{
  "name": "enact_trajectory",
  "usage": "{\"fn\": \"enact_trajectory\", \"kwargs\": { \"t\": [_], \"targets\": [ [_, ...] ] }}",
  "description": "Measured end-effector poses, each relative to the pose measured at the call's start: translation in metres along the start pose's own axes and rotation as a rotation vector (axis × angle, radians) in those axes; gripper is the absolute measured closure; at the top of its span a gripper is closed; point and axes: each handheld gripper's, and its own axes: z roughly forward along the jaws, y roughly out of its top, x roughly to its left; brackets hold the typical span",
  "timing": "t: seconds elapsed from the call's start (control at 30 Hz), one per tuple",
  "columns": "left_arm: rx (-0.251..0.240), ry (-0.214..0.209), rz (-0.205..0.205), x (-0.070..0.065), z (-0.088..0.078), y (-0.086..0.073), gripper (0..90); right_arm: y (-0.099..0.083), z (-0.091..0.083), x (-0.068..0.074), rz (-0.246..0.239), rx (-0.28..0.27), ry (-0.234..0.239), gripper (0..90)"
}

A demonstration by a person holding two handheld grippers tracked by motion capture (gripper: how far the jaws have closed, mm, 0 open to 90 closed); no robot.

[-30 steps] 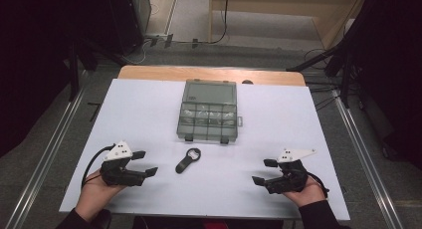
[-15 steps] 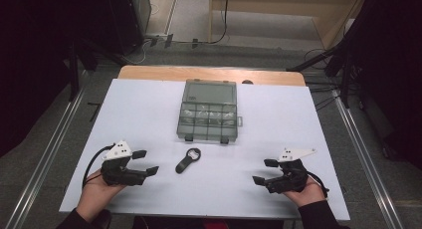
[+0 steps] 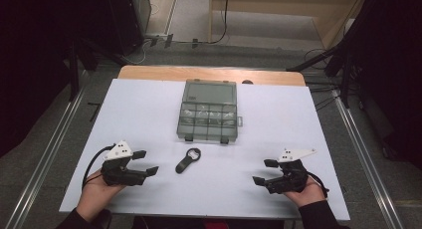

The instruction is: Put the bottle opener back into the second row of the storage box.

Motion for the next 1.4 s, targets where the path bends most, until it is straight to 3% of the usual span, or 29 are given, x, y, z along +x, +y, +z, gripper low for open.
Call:
{"fn": "enact_trajectory", "kwargs": {
  "t": [0.7, 0.87, 1.4],
  "targets": [
    [0.008, 0.001, 0.002, 0.0, 0.001, 0.0, 24.8, -0.001, 0.001, 0.0, -0.006, 0.008, 0.004, 21.0],
    [0.005, 0.009, 0.004, -0.001, 0.002, -0.002, 24.8, 0.001, 0.004, -0.003, -0.016, 0.007, 0.024, 21.0],
    [0.003, 0.018, -0.003, 0.001, 0.003, -0.003, 24.8, 0.021, 0.016, -0.004, -0.066, 0.013, 0.069, 21.0]
  ]
}}
